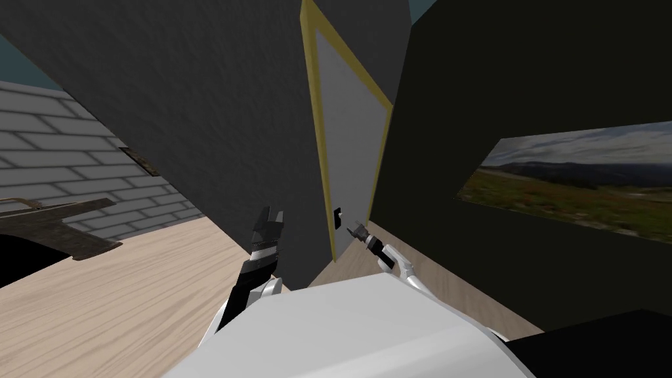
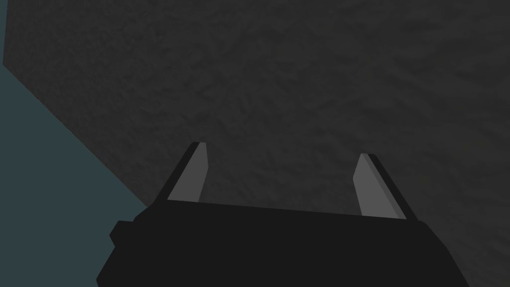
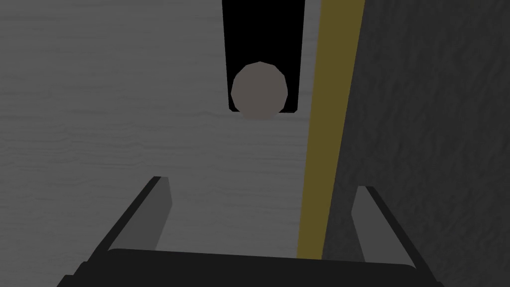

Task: Pull the door open

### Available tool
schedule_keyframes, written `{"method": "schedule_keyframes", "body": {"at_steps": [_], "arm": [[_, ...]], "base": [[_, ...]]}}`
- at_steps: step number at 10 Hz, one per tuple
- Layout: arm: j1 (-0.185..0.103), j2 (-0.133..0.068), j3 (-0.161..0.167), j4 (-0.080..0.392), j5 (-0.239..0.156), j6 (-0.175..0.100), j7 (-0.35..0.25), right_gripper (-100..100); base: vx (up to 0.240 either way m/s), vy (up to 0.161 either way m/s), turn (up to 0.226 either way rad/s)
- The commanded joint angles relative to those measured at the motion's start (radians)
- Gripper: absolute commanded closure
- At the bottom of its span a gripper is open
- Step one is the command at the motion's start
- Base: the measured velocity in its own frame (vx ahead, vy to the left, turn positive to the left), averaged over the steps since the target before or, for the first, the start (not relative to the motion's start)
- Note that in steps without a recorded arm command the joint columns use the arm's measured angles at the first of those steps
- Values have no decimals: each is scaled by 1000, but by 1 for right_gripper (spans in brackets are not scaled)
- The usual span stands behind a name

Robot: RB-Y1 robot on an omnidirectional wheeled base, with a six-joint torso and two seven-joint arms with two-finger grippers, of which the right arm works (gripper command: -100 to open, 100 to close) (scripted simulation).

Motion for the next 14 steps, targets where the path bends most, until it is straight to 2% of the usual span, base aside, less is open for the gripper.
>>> {"method": "schedule_keyframes", "body": {"at_steps": [1,3,4,5,6,8,9,10,11,12,14], "arm": [[0,0,0,0,0,0,0,-100],[-56,54,-5,55,9,34,32,-100],[-70,68,-6,70,11,43,40,-100],[-100,98,-9,99,15,63,56,-100],[-100,98,-9,99,15,63,56,-100],[-129,127,-12,127,19,81,71,-100],[-152,150,-14,149,23,95,83,-100],[-167,164,-15,164,25,105,91,-100],[-154,150,-12,146,23,101,81,-100],[-154,150,-12,146,23,101,81,100],[-154,150,-12,146,23,101,81,100]], "base": [[48,-6,16],[63,-10,64],[79,-13,70],[77,-22,96],[52,-20,39],[44,-12,51],[85,4,141],[122,20,158],[57,8,28],[-10,0,-22],[-19,1,3]]}}
